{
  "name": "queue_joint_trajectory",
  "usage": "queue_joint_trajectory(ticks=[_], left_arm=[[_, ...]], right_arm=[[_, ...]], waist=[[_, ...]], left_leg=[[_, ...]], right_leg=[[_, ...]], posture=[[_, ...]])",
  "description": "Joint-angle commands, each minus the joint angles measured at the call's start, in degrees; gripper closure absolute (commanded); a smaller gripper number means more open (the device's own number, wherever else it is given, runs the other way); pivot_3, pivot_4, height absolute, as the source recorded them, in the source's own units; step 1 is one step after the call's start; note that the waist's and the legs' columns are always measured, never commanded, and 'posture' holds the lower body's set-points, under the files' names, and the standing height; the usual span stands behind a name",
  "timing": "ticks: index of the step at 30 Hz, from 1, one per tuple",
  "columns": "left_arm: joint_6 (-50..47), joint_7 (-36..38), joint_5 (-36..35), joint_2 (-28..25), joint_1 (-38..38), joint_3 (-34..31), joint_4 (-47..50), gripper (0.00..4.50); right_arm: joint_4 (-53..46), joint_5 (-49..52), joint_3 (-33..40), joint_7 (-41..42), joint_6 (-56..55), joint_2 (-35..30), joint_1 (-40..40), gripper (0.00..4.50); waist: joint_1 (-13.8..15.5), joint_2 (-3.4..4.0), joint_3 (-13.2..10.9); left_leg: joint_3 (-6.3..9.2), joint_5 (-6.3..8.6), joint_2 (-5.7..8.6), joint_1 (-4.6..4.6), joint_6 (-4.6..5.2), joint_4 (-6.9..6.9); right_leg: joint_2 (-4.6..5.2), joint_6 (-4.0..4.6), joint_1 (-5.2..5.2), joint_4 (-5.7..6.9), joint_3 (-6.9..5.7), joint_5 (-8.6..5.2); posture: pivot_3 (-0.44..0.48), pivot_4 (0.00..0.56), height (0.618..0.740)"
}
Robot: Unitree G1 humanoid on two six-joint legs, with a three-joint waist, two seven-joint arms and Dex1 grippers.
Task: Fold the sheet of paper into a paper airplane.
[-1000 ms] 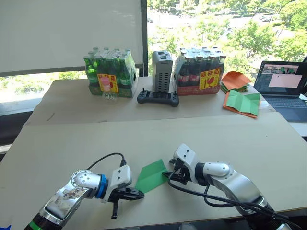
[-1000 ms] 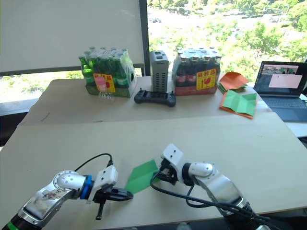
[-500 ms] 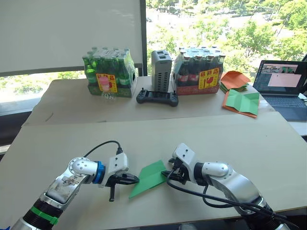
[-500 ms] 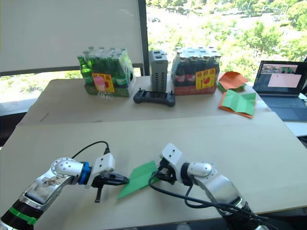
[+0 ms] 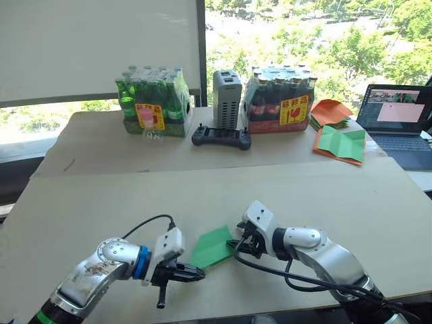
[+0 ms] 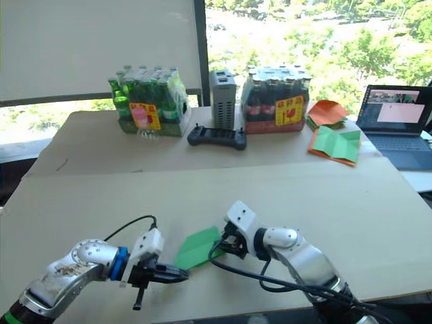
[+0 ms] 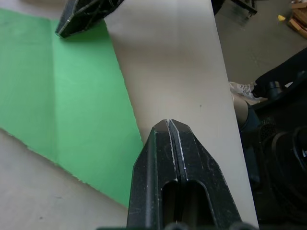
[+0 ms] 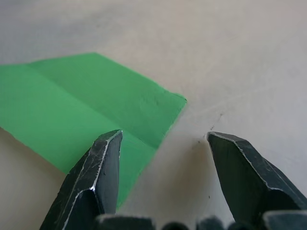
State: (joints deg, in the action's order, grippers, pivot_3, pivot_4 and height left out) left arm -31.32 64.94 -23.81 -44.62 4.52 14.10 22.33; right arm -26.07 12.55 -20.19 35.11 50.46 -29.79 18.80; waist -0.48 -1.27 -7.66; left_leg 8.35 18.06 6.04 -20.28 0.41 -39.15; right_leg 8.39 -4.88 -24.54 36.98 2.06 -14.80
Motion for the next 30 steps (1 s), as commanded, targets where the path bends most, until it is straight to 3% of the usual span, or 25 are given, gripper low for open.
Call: queue_joint_trajectory(ticks=[1,10,18,30], left_arm=[[3.32,-1.15,2.74,0.66,0.00,0.88,-0.59,4.50],[4.10,-1.07,4.78,0.46,0.77,2.12,-1.10,4.50],[4.20,-1.27,5.20,0.33,1.47,2.18,-0.58,4.50],[-3.56,-0.93,-6.09,-0.99,6.08,-7.66,4.26,4.50]], right_arm=[[-0.95,0.77,0.47,1.24,-0.21,-0.02,1.76,1.35],[5.44,6.94,2.17,9.29,3.71,-0.57,11.34,1.35],[9.58,7.21,1.54,12.18,2.52,-1.52,11.69,1.35],[7.13,5.46,1.05,9.19,0.68,-0.72,7.40,1.35]], waist=[[0.15,0.00,0.00],[-0.31,0.00,0.00],[-0.26,0.00,0.00],[-0.25,0.00,0.00]], left_leg=[[0.00,0.00,0.00,0.01,-0.01,0.00],[0.01,0.00,-0.02,0.01,0.00,0.04],[0.01,0.01,-0.01,-0.01,0.01,0.05],[0.02,0.01,0.00,-0.03,0.01,0.03]], right_leg=[[0.00,0.00,0.02,0.00,0.00,0.00],[-0.01,0.00,-0.01,0.00,-0.02,0.00],[0.01,0.00,-0.01,-0.05,-0.02,0.00],[0.02,0.00,-0.03,-0.02,-0.01,0.00]], posture=[[0.000,0.150,0.735],[0.000,0.150,0.735],[0.000,0.150,0.735],[0.000,0.150,0.735]])
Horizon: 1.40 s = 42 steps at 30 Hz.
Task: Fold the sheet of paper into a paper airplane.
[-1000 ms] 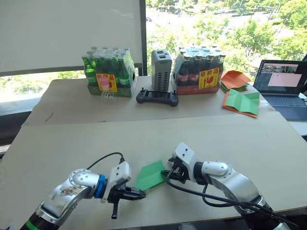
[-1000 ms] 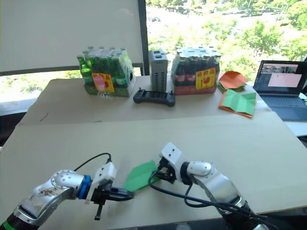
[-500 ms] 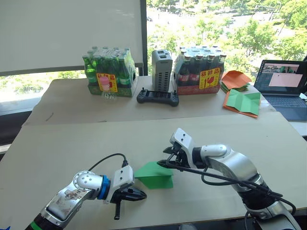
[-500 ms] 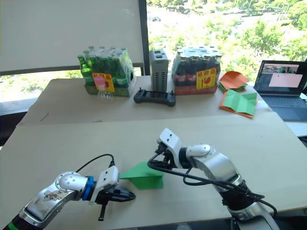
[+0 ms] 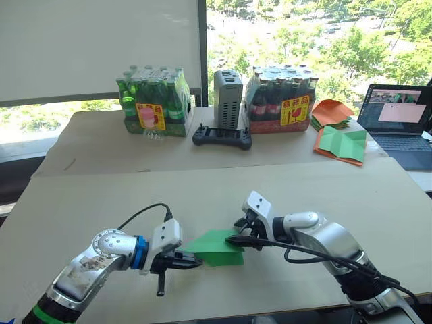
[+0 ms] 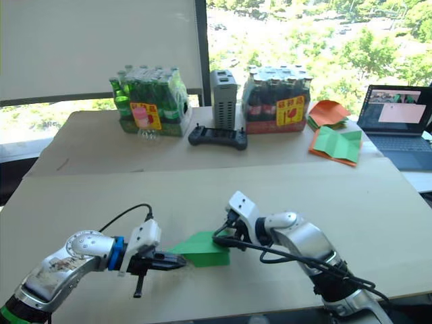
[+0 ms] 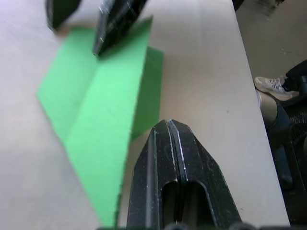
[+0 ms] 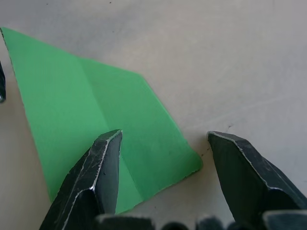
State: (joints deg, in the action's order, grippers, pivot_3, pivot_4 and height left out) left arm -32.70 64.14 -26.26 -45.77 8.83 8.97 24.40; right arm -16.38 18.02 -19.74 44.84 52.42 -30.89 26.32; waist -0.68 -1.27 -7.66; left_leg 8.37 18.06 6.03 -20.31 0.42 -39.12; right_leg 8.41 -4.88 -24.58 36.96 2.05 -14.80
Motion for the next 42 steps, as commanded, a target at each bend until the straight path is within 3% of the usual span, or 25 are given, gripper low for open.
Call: queue_joint_trajectory(ticks=[1,12,28,42], left_arm=[[-2.99,-0.35,-4.55,0.35,2.40,-2.95,2.09,4.50],[2.58,-1.96,3.14,2.96,3.02,4.00,-4.08,4.50],[7.19,-0.99,7.31,2.66,0.87,5.67,-5.34,4.50],[6.53,-0.79,8.69,2.32,1.69,6.67,-2.95,4.50]], right_arm=[[-2.69,0.02,0.64,-0.70,-1.23,0.46,-0.27,1.35],[-3.93,0.06,0.72,-2.06,-1.08,0.67,-0.87,1.35],[-4.77,3.53,3.07,-0.77,1.19,-0.10,-1.61,1.35],[0.04,12.82,8.93,0.01,17.36,-0.83,2.06,1.35]], waist=[[-0.05,0.00,0.00],[-0.11,0.00,0.00],[-0.10,0.00,0.00],[-0.08,0.00,0.00]], left_leg=[[0.00,0.00,-0.01,0.00,0.00,-0.01],[-0.01,0.00,0.00,0.00,0.00,0.00],[-0.01,0.00,0.00,0.00,0.00,0.00],[-0.01,0.00,-0.01,-0.01,0.00,0.01]], right_leg=[[0.00,0.00,0.00,0.00,0.00,0.00],[-0.01,0.00,-0.01,0.00,-0.01,0.00],[-0.01,0.00,-0.01,0.00,0.00,0.00],[0.00,0.00,-0.01,0.01,0.00,0.00]], posture=[[0.000,0.150,0.735],[0.000,0.150,0.735],[0.000,0.150,0.735],[0.000,0.150,0.735]])
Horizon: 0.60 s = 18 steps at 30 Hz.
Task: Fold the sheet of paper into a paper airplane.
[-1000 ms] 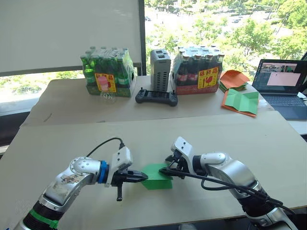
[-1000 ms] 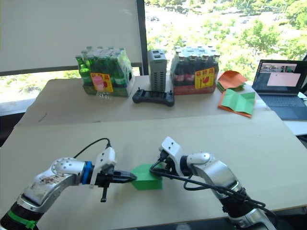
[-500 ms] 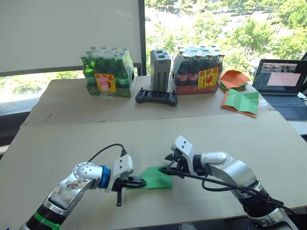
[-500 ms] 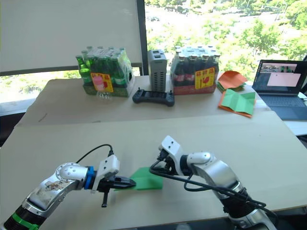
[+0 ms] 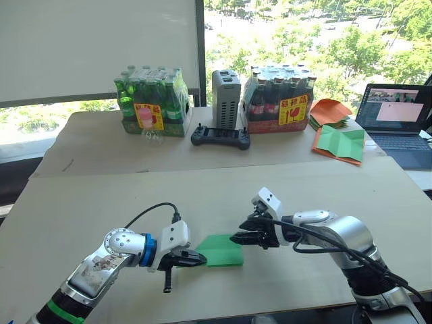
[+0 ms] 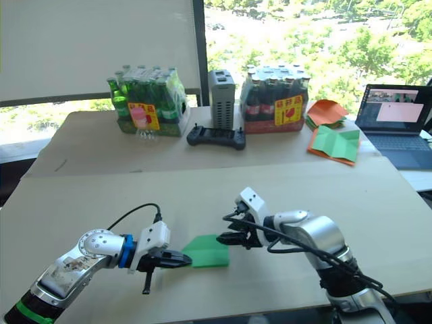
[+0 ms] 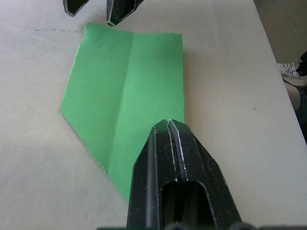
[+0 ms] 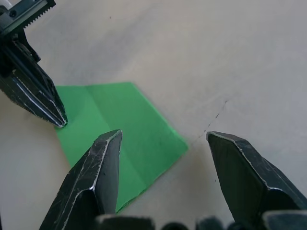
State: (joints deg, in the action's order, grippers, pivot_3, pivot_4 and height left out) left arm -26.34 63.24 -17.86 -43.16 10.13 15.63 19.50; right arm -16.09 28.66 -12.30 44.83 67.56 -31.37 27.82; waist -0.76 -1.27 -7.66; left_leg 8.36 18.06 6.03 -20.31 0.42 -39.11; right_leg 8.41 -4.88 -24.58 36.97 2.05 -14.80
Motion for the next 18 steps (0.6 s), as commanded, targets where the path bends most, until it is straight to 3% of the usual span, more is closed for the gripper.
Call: queue_joint_trajectory(ticks=[1,18], left_arm=[[0.22,0.05,0.43,-0.33,0.43,0.12,1.99,4.50],[2.82,0.41,1.04,-1.07,-1.48,-0.36,0.49,4.50]], right_arm=[[0.01,2.29,1.32,0.08,2.54,-0.30,0.54,1.35],[2.79,7.05,4.22,-1.41,5.69,4.63,1.26,1.35]], waist=[[0.00,0.00,0.00],[-0.04,0.00,0.00]], left_leg=[[0.00,0.00,0.00,0.00,0.00,0.00],[0.00,0.00,0.00,0.00,0.00,-0.01]], right_leg=[[0.00,0.00,0.00,0.00,0.00,0.00],[0.00,0.00,0.00,0.02,0.01,0.00]], posture=[[0.000,0.150,0.735],[0.000,0.150,0.735]])
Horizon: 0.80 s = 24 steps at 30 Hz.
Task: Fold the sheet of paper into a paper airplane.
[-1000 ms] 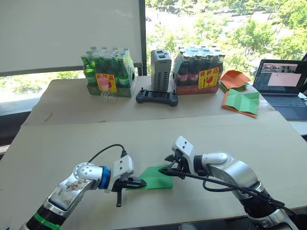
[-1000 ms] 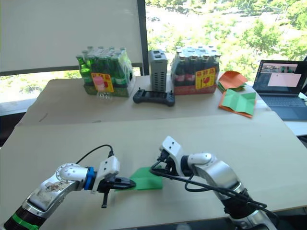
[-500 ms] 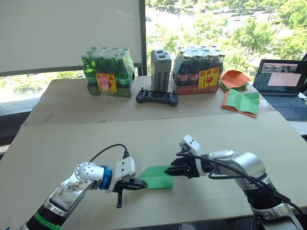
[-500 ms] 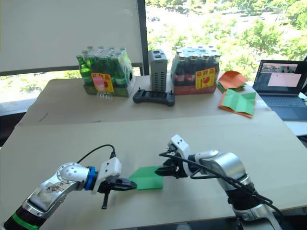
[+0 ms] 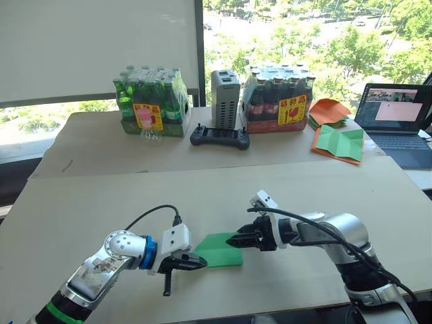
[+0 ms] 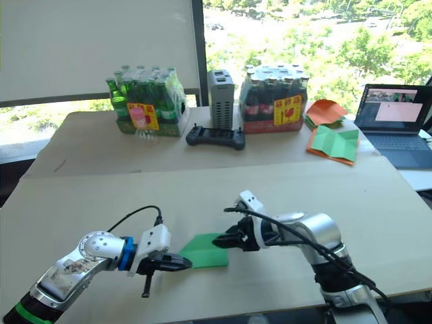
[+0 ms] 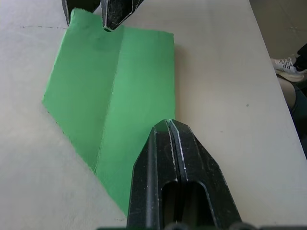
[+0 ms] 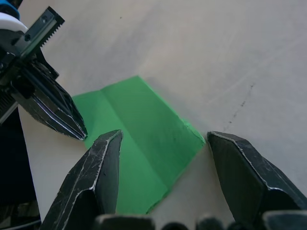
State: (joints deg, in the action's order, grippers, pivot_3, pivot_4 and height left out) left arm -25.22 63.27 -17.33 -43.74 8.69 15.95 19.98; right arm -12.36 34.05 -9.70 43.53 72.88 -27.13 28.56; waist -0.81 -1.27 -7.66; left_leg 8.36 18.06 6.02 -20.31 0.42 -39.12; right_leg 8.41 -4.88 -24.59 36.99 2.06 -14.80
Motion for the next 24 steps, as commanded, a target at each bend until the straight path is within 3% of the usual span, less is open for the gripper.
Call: queue_joint_trajectory(ticks=[1,10,11,19,24], left_arm=[[1.77,0.49,0.52,-0.45,0.04,-0.68,-0.17,4.50],[2.24,0.63,1.14,0.07,0.51,-0.19,-0.85,4.50],[2.15,0.61,1.14,0.15,0.61,-0.17,-0.87,4.50],[1.77,0.77,1.18,-0.07,0.92,-0.53,-0.36,4.50],[1.69,0.98,1.18,-0.18,1.32,-0.58,-0.65,4.50]], right_arm=[[-1.01,1.80,1.64,-0.25,0.29,0.45,0.48,1.35],[-0.81,1.74,1.94,-1.52,-1.42,0.88,0.27,1.35],[-0.78,1.65,1.82,-1.49,-1.61,0.78,0.25,1.87],[-2.11,0.76,-0.22,-1.00,-4.32,-0.95,-1.27,4.48],[-3.48,1.07,-0.82,-0.22,-6.32,-1.36,-1.87,4.48]], waist=[[0.05,0.00,0.00],[0.06,0.00,0.00],[0.05,0.00,0.00],[0.05,0.00,0.00],[0.06,0.00,0.00]], left_leg=[[0.00,0.00,0.00,0.00,0.00,0.00],[0.00,0.00,0.00,0.00,0.00,-0.01],[0.00,0.00,0.00,0.00,0.00,-0.01],[0.00,0.00,0.00,0.00,0.00,-0.01],[0.00,0.00,0.00,0.00,0.00,-0.01]], right_leg=[[0.00,0.00,0.00,0.00,0.00,0.00],[0.00,0.00,0.00,0.01,-0.01,0.00],[0.00,0.00,0.00,0.01,-0.01,0.00],[0.00,0.00,0.00,0.02,-0.01,0.00],[0.01,0.00,0.00,0.01,-0.01,0.00]], posture=[[0.000,0.150,0.735],[0.000,0.150,0.735],[0.000,0.150,0.735],[0.000,0.150,0.735],[0.000,0.150,0.735]])
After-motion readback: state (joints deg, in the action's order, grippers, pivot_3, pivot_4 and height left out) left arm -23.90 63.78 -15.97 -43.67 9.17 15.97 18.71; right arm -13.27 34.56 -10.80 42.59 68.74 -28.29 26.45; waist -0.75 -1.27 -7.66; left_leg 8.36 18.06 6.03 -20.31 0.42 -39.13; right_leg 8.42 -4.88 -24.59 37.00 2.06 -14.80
